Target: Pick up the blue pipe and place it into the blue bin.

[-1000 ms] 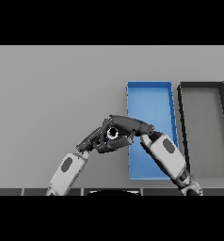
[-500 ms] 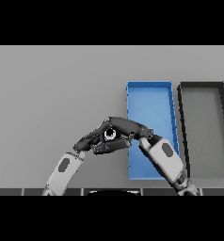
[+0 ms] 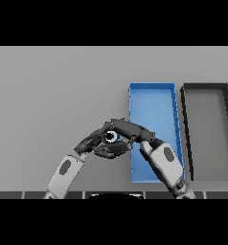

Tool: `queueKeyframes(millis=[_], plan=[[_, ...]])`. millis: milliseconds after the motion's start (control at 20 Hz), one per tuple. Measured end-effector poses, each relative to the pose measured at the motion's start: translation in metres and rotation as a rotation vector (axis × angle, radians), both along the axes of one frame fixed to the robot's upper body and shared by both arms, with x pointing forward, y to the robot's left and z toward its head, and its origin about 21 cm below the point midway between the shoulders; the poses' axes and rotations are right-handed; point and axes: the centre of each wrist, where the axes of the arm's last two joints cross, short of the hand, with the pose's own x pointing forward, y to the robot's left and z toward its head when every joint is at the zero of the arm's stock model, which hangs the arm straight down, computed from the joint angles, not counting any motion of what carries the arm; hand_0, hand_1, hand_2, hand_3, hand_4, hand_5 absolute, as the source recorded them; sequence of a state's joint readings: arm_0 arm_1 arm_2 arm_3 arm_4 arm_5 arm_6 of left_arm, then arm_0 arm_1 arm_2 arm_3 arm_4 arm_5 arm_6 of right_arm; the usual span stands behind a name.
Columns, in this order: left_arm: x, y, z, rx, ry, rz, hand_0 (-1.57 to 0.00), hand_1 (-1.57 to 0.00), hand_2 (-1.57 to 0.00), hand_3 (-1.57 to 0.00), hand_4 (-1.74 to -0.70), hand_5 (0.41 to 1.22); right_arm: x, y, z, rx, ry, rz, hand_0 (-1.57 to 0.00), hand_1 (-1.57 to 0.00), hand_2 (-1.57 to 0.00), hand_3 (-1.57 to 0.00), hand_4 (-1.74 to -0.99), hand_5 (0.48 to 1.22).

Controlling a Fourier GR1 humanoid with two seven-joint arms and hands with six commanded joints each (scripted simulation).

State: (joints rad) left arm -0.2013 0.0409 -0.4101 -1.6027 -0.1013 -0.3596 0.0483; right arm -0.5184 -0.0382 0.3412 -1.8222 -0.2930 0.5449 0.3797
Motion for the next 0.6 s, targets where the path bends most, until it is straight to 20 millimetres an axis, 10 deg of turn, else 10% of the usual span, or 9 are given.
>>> queueKeyframes(millis=[600], plan=[[-0.003,0.001,0.001,0.038,0.034,0.005,0.0,0.0,0.0,0.0,-0.9,0.433,0.042,-0.03,0.118,0.284,0.066,0.018,-1.57,-1.57,-1.57,-1.57,-1.741,1.221]])
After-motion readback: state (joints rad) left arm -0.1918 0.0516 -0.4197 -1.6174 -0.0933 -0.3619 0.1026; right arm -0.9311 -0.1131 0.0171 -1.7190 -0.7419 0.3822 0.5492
